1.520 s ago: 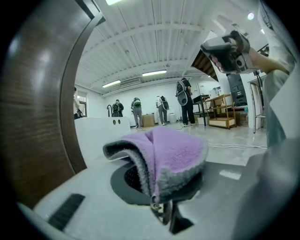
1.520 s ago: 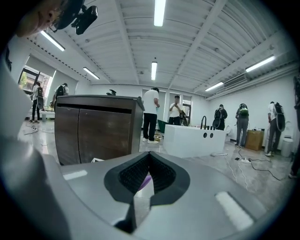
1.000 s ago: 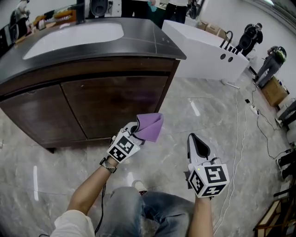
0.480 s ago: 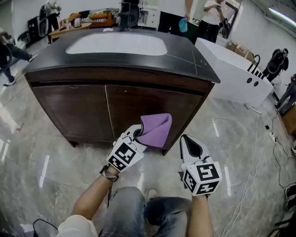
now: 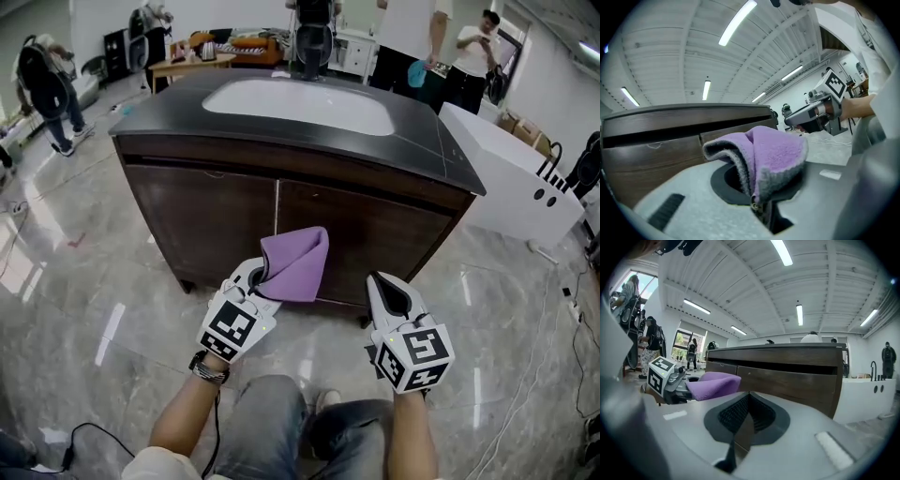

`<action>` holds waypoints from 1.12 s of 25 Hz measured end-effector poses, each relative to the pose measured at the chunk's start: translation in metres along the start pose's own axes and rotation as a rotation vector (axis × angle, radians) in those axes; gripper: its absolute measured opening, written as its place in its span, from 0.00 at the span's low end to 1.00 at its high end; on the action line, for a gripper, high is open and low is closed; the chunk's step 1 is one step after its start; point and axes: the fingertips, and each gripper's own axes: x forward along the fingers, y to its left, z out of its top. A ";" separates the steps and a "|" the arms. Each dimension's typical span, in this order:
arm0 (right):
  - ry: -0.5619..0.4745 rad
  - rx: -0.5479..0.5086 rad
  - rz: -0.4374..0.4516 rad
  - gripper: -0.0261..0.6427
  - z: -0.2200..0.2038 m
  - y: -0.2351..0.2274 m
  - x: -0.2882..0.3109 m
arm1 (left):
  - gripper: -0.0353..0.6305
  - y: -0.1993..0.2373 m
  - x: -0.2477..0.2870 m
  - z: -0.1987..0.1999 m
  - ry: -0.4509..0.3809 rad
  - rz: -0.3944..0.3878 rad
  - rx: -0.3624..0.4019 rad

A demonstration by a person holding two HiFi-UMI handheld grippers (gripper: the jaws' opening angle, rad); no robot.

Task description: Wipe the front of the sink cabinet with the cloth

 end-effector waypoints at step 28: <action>-0.013 -0.137 0.057 0.05 0.020 0.066 -0.003 | 0.13 0.019 -0.083 0.025 -0.010 0.086 -0.016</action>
